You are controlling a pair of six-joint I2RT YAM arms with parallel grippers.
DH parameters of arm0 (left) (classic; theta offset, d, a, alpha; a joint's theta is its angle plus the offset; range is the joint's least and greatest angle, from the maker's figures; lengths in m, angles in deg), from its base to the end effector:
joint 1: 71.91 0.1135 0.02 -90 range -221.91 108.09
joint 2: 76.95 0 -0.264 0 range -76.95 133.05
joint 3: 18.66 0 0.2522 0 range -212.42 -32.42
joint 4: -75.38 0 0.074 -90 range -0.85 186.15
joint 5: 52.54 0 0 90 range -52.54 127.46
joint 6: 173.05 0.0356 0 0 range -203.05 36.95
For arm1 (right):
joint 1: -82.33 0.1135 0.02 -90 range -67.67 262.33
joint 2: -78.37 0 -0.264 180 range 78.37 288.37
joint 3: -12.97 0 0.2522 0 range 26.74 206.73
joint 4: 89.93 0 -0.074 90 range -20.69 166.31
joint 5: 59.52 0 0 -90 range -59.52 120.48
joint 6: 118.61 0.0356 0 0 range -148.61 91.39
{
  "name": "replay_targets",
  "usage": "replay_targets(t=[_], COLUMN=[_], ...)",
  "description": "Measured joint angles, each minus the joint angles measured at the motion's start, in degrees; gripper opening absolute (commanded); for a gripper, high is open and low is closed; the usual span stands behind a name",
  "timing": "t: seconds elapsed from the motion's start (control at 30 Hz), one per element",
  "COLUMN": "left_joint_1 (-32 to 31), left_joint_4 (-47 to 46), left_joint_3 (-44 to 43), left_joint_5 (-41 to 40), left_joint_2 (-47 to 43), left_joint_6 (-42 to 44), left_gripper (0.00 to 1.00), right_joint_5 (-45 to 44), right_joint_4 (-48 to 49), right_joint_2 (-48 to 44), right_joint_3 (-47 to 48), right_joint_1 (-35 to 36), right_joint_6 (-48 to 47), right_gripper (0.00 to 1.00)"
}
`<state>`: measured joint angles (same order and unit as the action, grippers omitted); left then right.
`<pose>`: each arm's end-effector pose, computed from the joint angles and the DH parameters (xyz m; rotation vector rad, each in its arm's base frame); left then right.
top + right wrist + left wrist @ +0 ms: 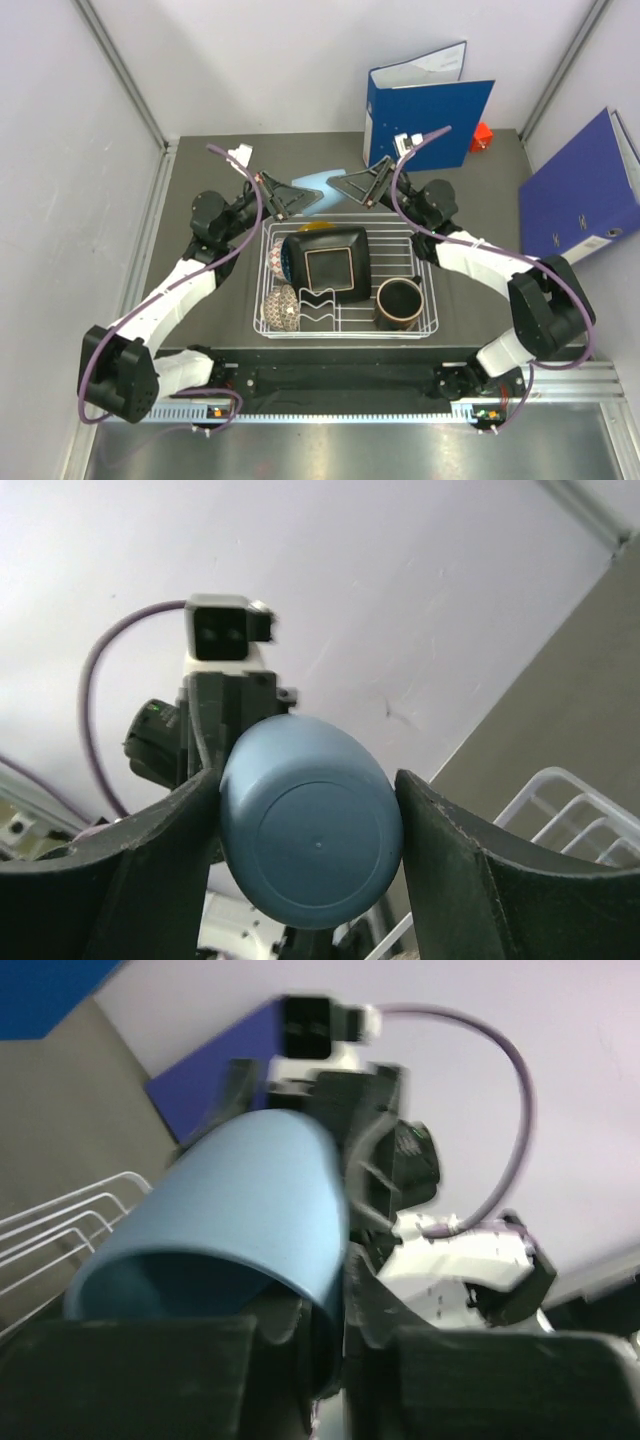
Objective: Unload the mixed dishes from the dish rack
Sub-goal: Pick up the cup from the dish rack, then place the cup at the center of the board.
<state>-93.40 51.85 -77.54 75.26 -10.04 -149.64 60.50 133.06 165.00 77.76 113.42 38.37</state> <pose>0.2382 -0.1172 0.3484 0.0467 1.5843 -1.6770 0.2788 0.1889 0.3210 -0.0881 1.4726 1.7552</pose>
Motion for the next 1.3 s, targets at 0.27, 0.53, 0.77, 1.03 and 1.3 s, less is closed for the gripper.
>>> replay_targets(t=[0.27, 0.53, 0.77, 1.03, 1.3], left_joint_1=[-0.6, 4.7, 13.4, 23.0, 27.7], left_joint_4=[23.0, 59.0, 72.7, 79.9, 82.7], left_joint_3=[-6.6, -31.3, -44.8, -56.5, -68.3], left_joint_5=[-6.6, -36.4, -57.5, -59.4, -56.3], left_joint_2=[-4.0, 2.0, 16.2, 38.9, 55.4], left_joint_6=[13.2, 28.9, 34.4, 35.3, 35.4], left_gripper=[0.0, 0.0, 0.0, 0.0, 0.0], right_joint_5=[-7.3, -37.0, -55.2, -59.4, -56.7], right_joint_4=[-22.3, -58.8, -71.2, -76.8, -76.9], right_joint_2=[-5.9, -21.4, -29.2, -29.3, -32.2], right_joint_3=[1.7, 9.0, 6.6, 0.1, -3.5], right_joint_1=[1.1, 1.4, 1.4, 1.4, 1.4], right_joint_6=[-12.4, -29.0, -33.0, -34.5, -36.1], right_gripper=[1.0, 1.0, 1.0, 1.0, 1.0])
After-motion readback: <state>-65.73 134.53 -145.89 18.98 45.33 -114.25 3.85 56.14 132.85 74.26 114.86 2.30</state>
